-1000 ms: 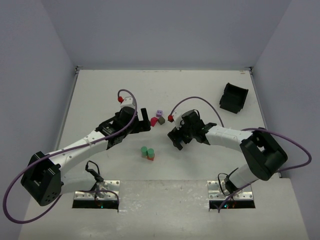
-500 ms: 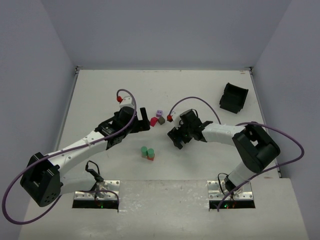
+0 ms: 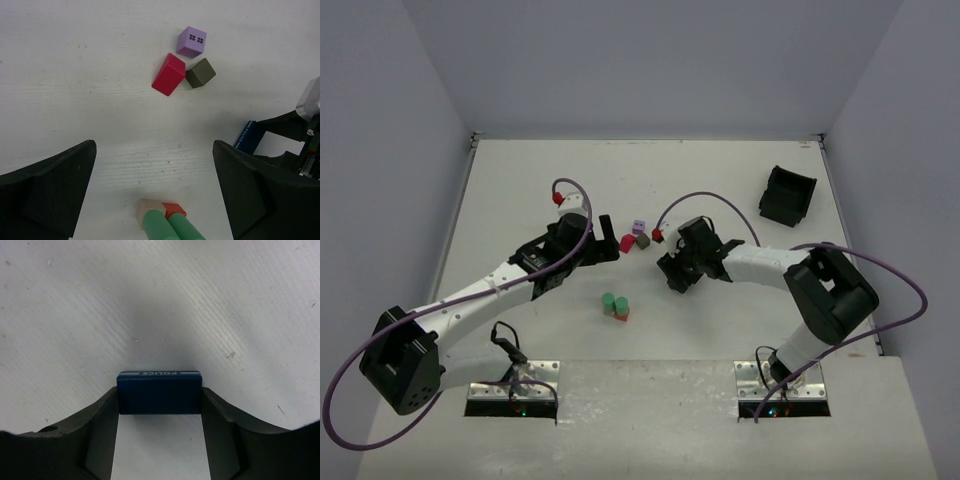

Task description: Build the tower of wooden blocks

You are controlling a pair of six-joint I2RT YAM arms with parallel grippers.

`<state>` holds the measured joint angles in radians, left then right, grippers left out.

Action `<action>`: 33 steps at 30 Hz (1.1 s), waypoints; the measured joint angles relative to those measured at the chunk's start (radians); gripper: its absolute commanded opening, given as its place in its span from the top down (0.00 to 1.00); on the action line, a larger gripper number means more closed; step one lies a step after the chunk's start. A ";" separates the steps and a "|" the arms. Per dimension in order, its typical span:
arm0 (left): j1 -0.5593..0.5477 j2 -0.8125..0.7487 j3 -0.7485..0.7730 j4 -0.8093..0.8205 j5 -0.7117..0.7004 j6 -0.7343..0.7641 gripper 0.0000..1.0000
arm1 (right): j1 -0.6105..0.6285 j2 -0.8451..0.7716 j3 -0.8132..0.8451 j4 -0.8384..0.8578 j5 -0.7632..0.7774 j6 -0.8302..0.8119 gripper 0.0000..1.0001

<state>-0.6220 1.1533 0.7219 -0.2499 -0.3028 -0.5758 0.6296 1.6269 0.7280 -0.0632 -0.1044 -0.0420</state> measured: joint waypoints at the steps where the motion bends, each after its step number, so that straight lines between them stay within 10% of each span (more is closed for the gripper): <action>1: 0.000 -0.003 0.000 -0.001 -0.001 0.000 0.00 | 0.000 -0.008 0.000 -0.003 -0.007 -0.009 0.66; 15: 0.000 -0.165 -0.061 -0.051 -0.034 -0.040 0.00 | -0.004 -0.217 0.068 -0.019 -0.240 -0.165 0.68; 23: 0.000 -0.243 -0.093 -0.090 -0.040 -0.060 0.00 | 0.026 -0.206 0.286 -0.274 -0.596 -0.623 0.68; 33: 0.000 -0.289 -0.115 -0.158 -0.070 -0.067 0.00 | 0.229 -0.027 0.585 -0.866 -0.632 -1.361 0.65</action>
<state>-0.6220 0.8643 0.6073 -0.4075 -0.3733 -0.6433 0.8581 1.5994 1.3134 -0.9295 -0.7367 -1.4029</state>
